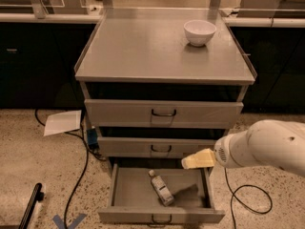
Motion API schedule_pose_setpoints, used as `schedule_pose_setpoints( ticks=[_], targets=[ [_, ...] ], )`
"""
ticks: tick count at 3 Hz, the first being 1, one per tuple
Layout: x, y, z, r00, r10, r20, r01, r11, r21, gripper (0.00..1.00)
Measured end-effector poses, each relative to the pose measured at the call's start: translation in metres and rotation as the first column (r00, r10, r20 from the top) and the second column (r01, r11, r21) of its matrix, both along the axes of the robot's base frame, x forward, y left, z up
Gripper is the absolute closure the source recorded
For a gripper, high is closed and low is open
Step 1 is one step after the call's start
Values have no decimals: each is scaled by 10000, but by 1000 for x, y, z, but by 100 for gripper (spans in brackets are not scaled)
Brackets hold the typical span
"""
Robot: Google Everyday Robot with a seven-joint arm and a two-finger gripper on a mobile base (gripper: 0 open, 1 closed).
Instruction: Pick blue plastic bottle from bottom drawer and place on counter
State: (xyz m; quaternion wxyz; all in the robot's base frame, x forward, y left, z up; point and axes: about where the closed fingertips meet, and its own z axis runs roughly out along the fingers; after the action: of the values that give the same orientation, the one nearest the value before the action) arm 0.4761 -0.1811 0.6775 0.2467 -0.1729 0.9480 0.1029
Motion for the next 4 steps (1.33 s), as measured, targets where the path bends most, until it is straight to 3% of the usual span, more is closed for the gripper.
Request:
schedule_pose_setpoints(
  ticks=[1,2,3,4],
  targets=[
    [-1,11,-82,9977,-186,-650,169,9995,-273,0],
    [11,32,-140,9921,-674,-1060,686,9976,77,0],
    [16,40,-142,9876,-1076,-1144,1122,9931,347,0],
    [16,40,-142,9876,-1076,-1144,1122,9931,349,0]
  ],
)
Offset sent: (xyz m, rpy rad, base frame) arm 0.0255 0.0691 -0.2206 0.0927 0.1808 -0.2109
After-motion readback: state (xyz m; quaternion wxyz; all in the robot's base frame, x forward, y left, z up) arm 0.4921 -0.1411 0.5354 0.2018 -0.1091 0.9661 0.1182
